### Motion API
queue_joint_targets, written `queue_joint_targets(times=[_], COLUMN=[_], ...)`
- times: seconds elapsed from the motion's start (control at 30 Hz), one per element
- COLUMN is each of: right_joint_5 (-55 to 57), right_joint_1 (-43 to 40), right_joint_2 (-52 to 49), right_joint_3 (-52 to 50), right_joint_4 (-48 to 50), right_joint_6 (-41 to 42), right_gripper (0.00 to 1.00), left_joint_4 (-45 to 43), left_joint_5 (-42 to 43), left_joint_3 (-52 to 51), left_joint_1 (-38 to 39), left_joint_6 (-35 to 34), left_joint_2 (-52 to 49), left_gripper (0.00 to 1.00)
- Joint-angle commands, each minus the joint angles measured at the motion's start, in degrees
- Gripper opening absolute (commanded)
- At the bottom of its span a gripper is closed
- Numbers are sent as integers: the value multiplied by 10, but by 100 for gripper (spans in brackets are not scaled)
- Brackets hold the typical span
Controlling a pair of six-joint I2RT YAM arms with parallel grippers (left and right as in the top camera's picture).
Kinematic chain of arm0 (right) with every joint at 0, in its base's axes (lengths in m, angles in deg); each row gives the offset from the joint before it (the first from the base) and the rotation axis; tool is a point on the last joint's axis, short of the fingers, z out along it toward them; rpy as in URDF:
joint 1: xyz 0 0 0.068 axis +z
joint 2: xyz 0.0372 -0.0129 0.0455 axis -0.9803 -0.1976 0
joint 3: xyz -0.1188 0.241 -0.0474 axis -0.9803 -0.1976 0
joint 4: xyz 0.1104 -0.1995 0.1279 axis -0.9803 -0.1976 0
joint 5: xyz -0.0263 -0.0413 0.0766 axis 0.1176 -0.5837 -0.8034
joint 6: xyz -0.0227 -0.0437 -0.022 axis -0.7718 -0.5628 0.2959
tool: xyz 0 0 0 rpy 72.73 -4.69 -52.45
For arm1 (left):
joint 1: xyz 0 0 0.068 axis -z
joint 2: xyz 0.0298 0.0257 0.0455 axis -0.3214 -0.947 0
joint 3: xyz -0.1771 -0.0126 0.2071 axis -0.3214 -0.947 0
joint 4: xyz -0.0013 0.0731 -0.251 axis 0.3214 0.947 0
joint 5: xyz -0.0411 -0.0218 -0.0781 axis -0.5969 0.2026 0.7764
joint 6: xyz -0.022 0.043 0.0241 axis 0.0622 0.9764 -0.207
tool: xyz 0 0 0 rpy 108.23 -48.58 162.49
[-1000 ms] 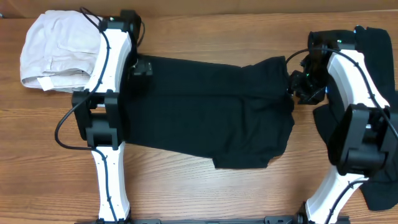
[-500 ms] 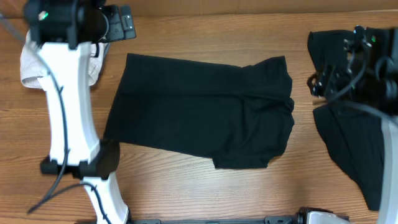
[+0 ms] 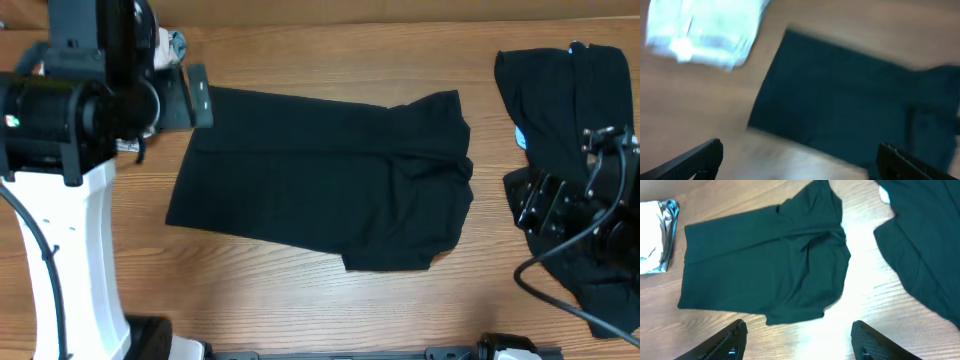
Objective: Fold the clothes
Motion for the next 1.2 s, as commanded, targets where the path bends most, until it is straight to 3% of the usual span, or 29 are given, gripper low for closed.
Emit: queue_joint_targets(times=[0.0, 0.3, 0.43, 0.6, 0.63, 0.73, 0.93, 1.17], right_joint_5=[-16, -76, -85, -85, -85, -85, -85, -85], right_joint_1=[-2, -1, -1, -2, -2, -2, -2, -2], right_joint_2=[-2, -2, -2, -2, -2, -2, -2, -2], right_joint_3=[-35, -184, -246, -296, -303, -304, -304, -304], right_joint_4=[5, 90, 121, 153, 156, 158, 158, 158], right_joint_6=[0, -9, -20, -21, -21, -21, -21, -21], right_gripper=[69, 67, 66, 66, 66, 67, 67, 67], left_joint_4=[0, -141, -244, -393, -436, -492, -579, -630], left_joint_5=[-106, -66, -35, 33, 35, 36, 36, 37], left_joint_3=[-125, -417, -537, -674, -710, -763, -832, -838], left_joint_1=[-4, -118, -181, -218, -218, -218, -218, -218], left_joint_6=[-86, -101, -108, -108, -113, -138, -152, -152], left_joint_2=[40, 93, 94, 92, 90, 81, 45, -23], left_gripper=[100, 100, 100, 80, 72, 59, 61, 61])
